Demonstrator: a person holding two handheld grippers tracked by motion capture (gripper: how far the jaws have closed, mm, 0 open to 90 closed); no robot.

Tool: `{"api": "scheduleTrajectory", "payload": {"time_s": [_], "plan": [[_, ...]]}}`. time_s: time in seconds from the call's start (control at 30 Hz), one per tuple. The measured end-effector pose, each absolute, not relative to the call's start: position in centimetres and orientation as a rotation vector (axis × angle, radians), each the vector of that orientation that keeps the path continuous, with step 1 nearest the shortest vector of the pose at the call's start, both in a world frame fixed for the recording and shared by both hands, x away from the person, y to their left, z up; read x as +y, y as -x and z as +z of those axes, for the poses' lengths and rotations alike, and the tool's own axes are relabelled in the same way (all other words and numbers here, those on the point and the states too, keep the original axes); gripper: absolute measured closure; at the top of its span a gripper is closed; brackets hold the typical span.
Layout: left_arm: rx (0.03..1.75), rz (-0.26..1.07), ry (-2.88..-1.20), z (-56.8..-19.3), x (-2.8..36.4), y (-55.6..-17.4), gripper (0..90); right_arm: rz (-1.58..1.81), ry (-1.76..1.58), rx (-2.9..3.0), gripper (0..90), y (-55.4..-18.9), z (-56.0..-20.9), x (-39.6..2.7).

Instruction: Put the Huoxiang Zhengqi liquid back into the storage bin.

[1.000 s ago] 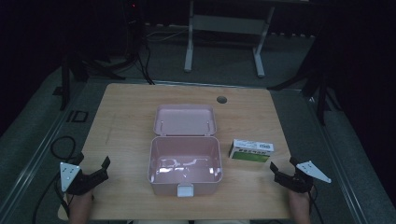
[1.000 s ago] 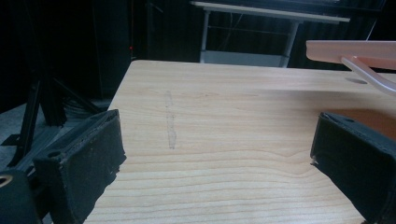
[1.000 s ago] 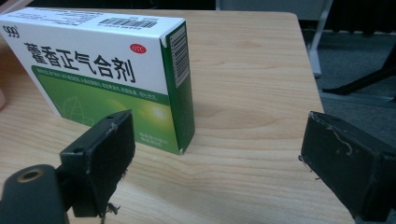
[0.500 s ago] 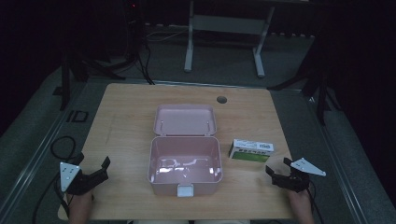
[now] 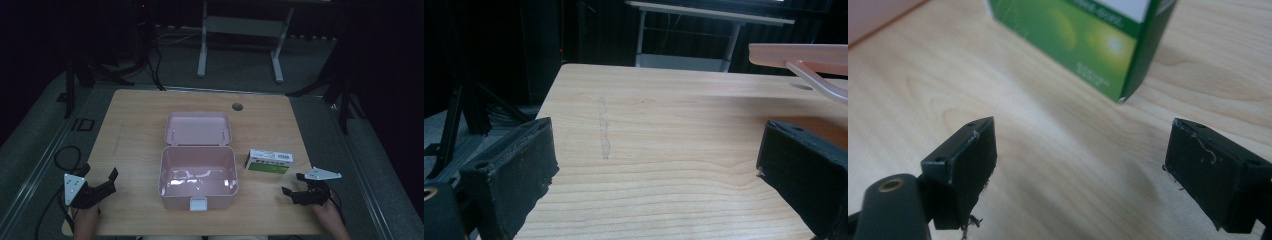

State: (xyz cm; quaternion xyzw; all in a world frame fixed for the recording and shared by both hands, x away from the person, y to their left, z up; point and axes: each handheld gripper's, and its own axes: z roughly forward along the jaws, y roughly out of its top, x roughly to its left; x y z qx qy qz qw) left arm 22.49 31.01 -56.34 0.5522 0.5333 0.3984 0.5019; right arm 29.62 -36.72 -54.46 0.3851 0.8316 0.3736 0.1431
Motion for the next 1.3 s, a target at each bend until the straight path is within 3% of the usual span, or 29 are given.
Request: {"api": "scheduleTrajectory", "payload": {"time_s": [0.53, 1.3], "plan": [[1.288, 0.959, -1.335, -56.3, 31.0, -22.5, 2.9, 0.653, -0.887, 2.820, 12.9, -30.2, -52.3, -35.1], [1.280, 0.950, -1.338, -56.3, 31.0, -22.5, 2.9, -0.225, -0.427, 3.193, 13.4, -31.1, -50.2, -31.4]]}}
